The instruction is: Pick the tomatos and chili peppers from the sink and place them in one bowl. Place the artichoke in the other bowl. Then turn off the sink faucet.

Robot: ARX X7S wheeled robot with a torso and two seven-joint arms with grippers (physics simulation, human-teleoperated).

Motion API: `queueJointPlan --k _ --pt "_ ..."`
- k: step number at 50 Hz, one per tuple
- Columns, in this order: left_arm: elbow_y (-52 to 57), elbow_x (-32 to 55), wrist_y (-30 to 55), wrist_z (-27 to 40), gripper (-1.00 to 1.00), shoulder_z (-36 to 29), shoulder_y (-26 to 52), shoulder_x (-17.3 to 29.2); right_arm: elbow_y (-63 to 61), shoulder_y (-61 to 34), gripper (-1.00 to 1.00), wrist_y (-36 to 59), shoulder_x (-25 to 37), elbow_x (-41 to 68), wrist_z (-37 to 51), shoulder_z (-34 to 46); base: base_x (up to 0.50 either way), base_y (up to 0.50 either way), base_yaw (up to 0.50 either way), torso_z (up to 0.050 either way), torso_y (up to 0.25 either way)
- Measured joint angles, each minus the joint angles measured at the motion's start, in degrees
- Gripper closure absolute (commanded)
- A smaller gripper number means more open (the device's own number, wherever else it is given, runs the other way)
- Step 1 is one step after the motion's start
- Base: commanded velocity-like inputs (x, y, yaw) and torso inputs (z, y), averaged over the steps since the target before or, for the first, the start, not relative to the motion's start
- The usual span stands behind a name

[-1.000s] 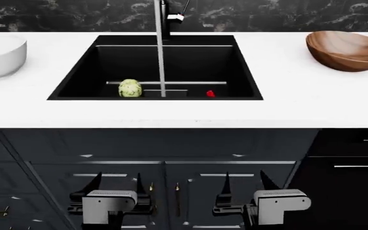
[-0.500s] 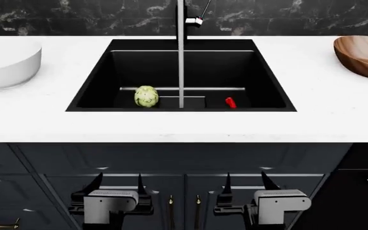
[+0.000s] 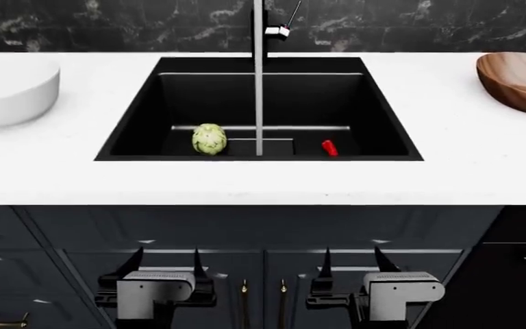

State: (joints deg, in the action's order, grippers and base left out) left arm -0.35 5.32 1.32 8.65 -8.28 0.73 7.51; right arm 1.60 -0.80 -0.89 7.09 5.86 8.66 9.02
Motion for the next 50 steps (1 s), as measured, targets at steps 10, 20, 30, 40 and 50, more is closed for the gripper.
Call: queueJointPlan --k 10,20,30,40,50 --pt "0.0 0.3 -0.9 0.5 -1.0 -0.5 0.0 0.3 -0.2 -0.1 -1.0 0.3 0.4 0.3 0.6 0.6 0.0 0.0 0.0 0.05 0.0" --pt "-0.1 0.4 -1.0 0.7 -1.0 -1.4 0.1 0.5 -0.2 -0.1 -1.0 0.5 0.8 0.6 1.1 1.0 0.0 0.0 0.0 0.05 0.0" --pt "0.0 0.7 -1.1 1.0 -1.0 -2.1 0.2 0.8 -0.2 -0.2 -1.0 0.5 1.2 0.9 1.5 1.4 0.0 0.0 0.0 0.05 0.0" --pt "0.1 1.2 -1.3 1.2 -1.0 -2.4 0.1 1.2 -0.2 -0.3 -1.0 0.5 1.5 1.2 2.0 1.9 0.0 0.0 0.0 0.045 0.0" --pt "0.3 0.7 -0.5 1.1 -1.0 -1.5 0.1 0.9 -0.1 -0.3 -1.0 0.5 1.0 0.7 1.5 1.3 0.0 0.0 0.0 0.0 0.0"
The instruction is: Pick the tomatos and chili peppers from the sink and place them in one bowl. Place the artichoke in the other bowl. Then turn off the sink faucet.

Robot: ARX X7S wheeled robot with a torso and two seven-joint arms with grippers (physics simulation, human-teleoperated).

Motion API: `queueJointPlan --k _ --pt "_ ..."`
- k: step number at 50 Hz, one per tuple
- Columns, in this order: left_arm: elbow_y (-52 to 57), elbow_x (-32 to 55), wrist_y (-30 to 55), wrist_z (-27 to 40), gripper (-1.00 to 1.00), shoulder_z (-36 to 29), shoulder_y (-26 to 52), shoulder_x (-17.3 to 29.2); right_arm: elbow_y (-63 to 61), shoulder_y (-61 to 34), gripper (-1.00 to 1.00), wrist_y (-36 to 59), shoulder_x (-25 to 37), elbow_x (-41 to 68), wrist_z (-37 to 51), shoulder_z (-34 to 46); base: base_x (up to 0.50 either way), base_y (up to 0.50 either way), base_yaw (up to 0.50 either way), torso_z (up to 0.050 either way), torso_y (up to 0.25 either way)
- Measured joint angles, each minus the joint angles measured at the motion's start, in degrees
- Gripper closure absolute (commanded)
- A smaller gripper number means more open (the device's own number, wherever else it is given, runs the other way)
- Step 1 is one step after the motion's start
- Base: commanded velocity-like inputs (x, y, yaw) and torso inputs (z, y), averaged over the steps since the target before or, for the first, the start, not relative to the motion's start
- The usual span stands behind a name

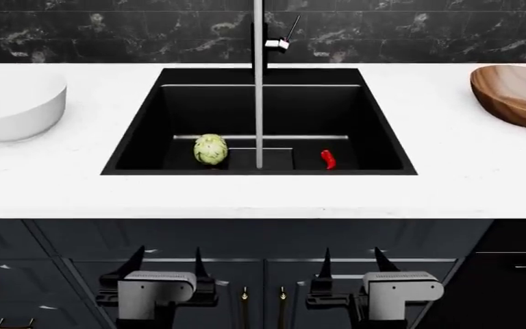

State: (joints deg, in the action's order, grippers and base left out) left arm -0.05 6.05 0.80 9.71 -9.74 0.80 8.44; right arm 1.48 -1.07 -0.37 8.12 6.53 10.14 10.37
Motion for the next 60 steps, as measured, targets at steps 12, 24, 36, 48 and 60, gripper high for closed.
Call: queueJointPlan --k 12,24,36,48,60 --pt "1.0 -5.2 0.8 -4.4 -1.0 4.8 -1.1 -3.9 -0.5 0.4 -1.0 0.8 -4.0 -4.3 -4.6 -4.8 0.0 0.0 0.0 0.0 0.0" --pt "14.2 -4.9 16.8 -5.5 -1.0 5.6 3.9 -4.1 -16.2 -3.8 -1.0 17.3 -2.6 -4.4 -5.9 -5.9 0.0 0.0 0.0 0.0 0.0" --pt "26.0 -3.2 44.5 -7.1 -1.0 5.0 24.1 -2.5 -32.3 -26.0 -1.0 53.5 2.3 -1.0 -10.3 -7.7 0.0 0.0 0.0 0.0 0.0" --pt "16.6 -2.0 59.3 -10.4 -1.0 2.2 47.6 -0.1 -31.8 -47.5 -1.0 75.5 8.0 2.3 -15.5 -8.5 0.04 0.0 0.0 0.0 0.0" --pt "9.3 -1.5 65.6 -12.1 -1.0 0.5 58.9 1.1 -30.7 -52.9 -1.0 85.5 11.1 7.4 -16.1 -11.1 0.31 0.0 0.0 0.0 0.0"
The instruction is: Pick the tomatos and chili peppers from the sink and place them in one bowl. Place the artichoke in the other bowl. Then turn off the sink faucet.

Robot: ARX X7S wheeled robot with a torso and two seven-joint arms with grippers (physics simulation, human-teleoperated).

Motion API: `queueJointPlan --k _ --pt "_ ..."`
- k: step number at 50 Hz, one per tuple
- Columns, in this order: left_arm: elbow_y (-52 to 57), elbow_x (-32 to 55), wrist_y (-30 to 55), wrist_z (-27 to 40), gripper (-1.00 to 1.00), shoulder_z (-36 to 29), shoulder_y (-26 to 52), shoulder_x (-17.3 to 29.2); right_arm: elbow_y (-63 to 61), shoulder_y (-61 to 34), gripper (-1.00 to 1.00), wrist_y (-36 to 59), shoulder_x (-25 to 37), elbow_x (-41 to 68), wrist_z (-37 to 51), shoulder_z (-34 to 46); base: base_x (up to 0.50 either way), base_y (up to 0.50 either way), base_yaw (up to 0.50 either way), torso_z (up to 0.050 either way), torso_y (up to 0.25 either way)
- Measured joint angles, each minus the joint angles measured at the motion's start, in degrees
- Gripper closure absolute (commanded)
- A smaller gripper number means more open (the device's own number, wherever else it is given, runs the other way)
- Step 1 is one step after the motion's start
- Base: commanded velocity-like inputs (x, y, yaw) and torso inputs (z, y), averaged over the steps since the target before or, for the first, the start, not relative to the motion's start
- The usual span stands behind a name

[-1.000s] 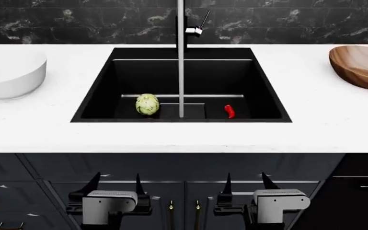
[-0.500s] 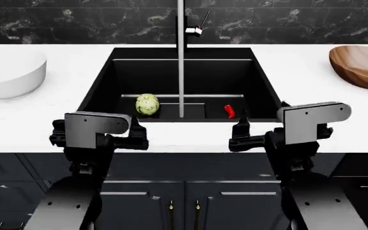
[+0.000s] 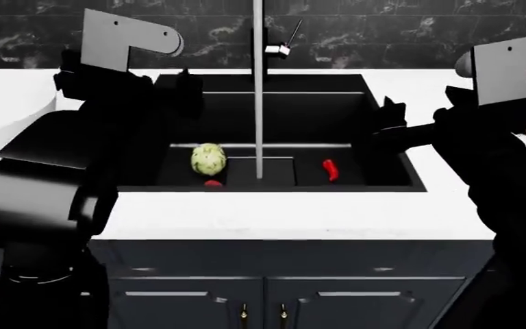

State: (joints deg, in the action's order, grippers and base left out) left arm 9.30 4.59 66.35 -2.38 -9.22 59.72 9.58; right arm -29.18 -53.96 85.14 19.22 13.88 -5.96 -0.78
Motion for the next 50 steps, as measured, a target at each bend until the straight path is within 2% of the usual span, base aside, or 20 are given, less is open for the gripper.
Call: queueJointPlan --k 10,22,50 --pt "-3.3 0.6 2.8 -0.9 -1.0 -1.0 3.8 0.5 1.2 -1.7 -1.0 2.9 3.8 13.1 8.7 -1.4 0.38 0.0 0.0 0.0 0.0" --pt "-5.7 1.3 3.1 -1.1 -1.0 -1.3 4.2 0.6 3.0 -3.2 -1.0 3.7 7.1 24.1 16.8 -0.9 0.42 0.11 0.0 0.0 0.0" --pt "-7.3 2.3 2.8 -1.1 -1.0 -1.8 3.3 0.8 4.8 -3.0 -1.0 2.5 11.2 33.5 24.4 0.2 0.35 0.06 0.0 0.0 0.001"
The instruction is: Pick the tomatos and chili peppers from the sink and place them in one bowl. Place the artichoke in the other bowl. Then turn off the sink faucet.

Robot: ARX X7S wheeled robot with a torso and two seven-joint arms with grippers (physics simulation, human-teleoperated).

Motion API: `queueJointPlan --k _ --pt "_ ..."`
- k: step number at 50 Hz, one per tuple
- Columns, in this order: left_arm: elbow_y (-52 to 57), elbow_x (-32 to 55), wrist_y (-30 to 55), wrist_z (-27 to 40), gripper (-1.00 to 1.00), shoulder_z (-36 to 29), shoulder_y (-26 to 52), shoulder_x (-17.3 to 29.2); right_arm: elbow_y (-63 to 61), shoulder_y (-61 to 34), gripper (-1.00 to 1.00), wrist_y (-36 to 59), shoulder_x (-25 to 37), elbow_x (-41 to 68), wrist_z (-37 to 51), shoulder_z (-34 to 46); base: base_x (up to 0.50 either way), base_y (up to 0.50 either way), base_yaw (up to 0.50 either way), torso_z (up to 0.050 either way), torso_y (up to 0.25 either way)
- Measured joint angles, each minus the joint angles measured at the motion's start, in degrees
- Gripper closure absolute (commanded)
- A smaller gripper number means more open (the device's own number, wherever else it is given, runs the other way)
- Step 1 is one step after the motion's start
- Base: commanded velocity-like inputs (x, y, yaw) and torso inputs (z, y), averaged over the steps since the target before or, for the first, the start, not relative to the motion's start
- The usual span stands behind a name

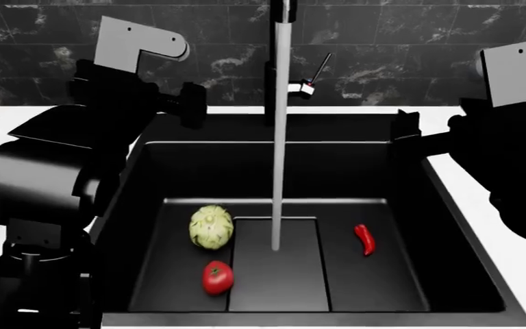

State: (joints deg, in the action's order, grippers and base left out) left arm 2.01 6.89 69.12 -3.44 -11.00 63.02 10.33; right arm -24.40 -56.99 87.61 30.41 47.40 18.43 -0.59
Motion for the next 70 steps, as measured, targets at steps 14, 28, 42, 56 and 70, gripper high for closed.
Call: queueJointPlan --k 14,28,42,56,70 --pt "-0.1 0.5 0.0 0.1 -1.0 -0.7 -0.6 0.1 0.0 1.5 -1.0 -0.8 1.3 2.3 1.1 -0.1 0.31 0.0 0.0 0.0 0.001" --pt "-0.5 0.7 -0.4 0.3 -1.0 -1.4 -1.2 0.1 0.8 2.6 -1.0 -0.6 1.4 4.6 2.5 -0.6 0.21 0.0 0.0 0.0 0.001" --pt "-1.1 1.2 -0.6 0.4 -1.0 -2.0 -2.7 0.3 9.0 3.1 -1.0 -0.1 -0.2 13.7 10.6 3.0 0.0 0.0 0.0 0.0 0.0" --pt "-0.5 1.9 -0.7 0.7 -1.0 -1.8 -4.4 0.3 20.3 5.6 -1.0 -8.0 -1.7 11.7 8.7 11.0 0.0 0.0 0.0 0.0 0.0" --pt "1.3 2.7 0.1 1.1 -1.0 -1.3 -5.9 0.5 31.4 9.2 -1.0 -17.7 -2.6 6.4 1.8 17.5 0.0 0.0 0.0 0.0 0.0"
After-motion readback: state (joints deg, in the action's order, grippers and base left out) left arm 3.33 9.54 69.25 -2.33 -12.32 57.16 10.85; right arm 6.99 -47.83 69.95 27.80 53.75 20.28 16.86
